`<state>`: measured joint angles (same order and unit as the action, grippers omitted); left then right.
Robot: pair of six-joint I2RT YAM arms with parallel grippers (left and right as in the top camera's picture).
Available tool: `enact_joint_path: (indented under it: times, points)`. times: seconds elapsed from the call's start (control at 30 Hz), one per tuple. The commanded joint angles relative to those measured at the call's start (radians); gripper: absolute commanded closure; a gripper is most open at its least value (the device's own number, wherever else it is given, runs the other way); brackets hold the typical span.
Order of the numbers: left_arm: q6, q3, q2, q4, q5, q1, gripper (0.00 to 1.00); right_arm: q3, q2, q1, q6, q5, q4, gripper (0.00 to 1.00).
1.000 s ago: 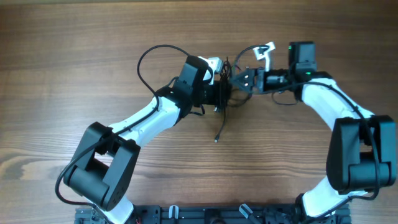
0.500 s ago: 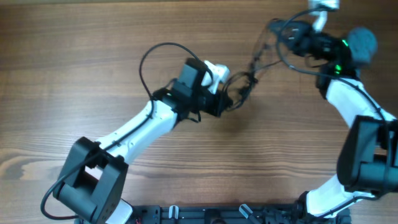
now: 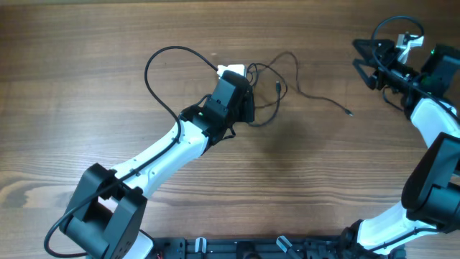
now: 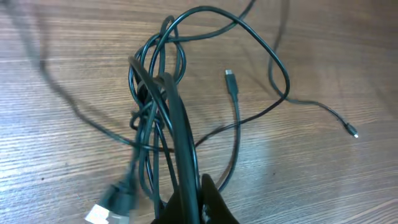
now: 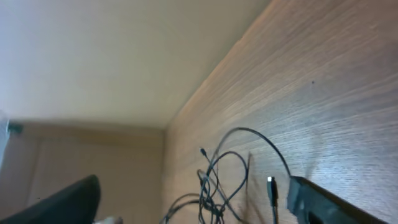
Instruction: Untangle cables
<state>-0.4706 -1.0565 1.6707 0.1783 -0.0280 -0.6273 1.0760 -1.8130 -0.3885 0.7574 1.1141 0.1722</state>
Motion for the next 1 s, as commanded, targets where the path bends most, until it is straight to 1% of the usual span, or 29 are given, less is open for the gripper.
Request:
enact_joint_path:
  times: [0.0, 0.07, 0.17, 0.23, 0.27, 0.33, 0.37, 0.43, 0.53, 0.6, 0.63, 0.7, 0.73, 0.8, 0.87, 0.9, 0.93, 0.97]
  points:
    - [-0.003, 0.002, -0.029, -0.039, 0.026, 0.006, 0.96, 0.010, 0.012, 0.051, -0.141, 0.176, -0.006, 0.02]
    - [0.062, 0.002, -0.029, -0.089, 0.088, 0.006, 0.96, 0.010, 0.012, 0.098, -0.161, 0.218, -0.038, 0.12]
    - [0.170, 0.002, -0.037, -0.148, 0.202, 0.007, 0.96, 0.008, 0.012, 0.217, -0.152, 0.200, -0.173, 0.52]
    - [0.184, 0.002, -0.054, -0.168, 0.257, 0.016, 0.96, 0.008, 0.012, 0.299, -0.145, 0.080, -0.285, 0.56]
    - [0.191, 0.002, -0.061, -0.168, 0.288, 0.022, 0.96, 0.008, 0.012, 0.343, -0.144, -0.010, -0.325, 0.54]
    - [0.237, 0.002, -0.074, -0.172, 0.436, 0.038, 0.96, 0.008, 0.012, 0.409, -0.140, -0.062, -0.329, 0.54]
    - [0.240, 0.002, -0.076, -0.176, 0.489, 0.043, 0.96, 0.008, 0.012, 0.438, -0.091, -0.116, -0.329, 0.58]
    - [0.240, 0.002, -0.076, -0.176, 0.515, 0.048, 0.96, 0.008, 0.010, 0.462, -0.027, -0.182, -0.336, 0.60]
    - [0.227, 0.002, -0.076, -0.198, 0.519, 0.048, 0.96, 0.008, 0.010, 0.484, -0.024, -0.197, -0.332, 0.60]
    - [0.219, 0.002, -0.076, -0.232, 0.554, 0.048, 0.96, 0.008, 0.010, 0.489, -0.022, -0.212, -0.330, 0.60]
    - [0.213, 0.002, -0.076, -0.245, 0.581, 0.048, 0.96, 0.008, 0.010, 0.490, -0.019, -0.220, -0.330, 0.69]
    - [0.193, 0.002, -0.076, -0.254, 0.589, 0.048, 0.96, 0.008, 0.010, 0.490, 0.006, -0.222, -0.329, 0.85]
    - [0.193, 0.002, -0.076, -0.253, 0.589, 0.048, 0.96, 0.008, 0.010, 0.490, 0.004, -0.195, -0.314, 0.96]
    - [0.194, 0.002, -0.076, -0.238, 0.589, 0.048, 0.96, 0.009, 0.010, 0.486, 0.005, -0.107, -0.261, 0.96]
    - [0.203, 0.002, -0.076, -0.174, 0.559, 0.048, 0.96, 0.009, 0.010, 0.454, 0.006, 0.038, -0.159, 0.96]
    - [0.203, 0.002, -0.076, -0.112, 0.508, 0.048, 0.96, 0.009, 0.010, 0.425, 0.013, 0.111, -0.099, 0.96]
    - [0.203, 0.002, -0.076, -0.064, 0.464, 0.048, 0.96, 0.009, 0.010, 0.380, 0.049, 0.188, -0.022, 0.96]
    - [0.202, 0.002, -0.075, 0.011, 0.381, 0.048, 0.96, 0.009, 0.010, 0.336, 0.100, 0.253, 0.059, 0.96]
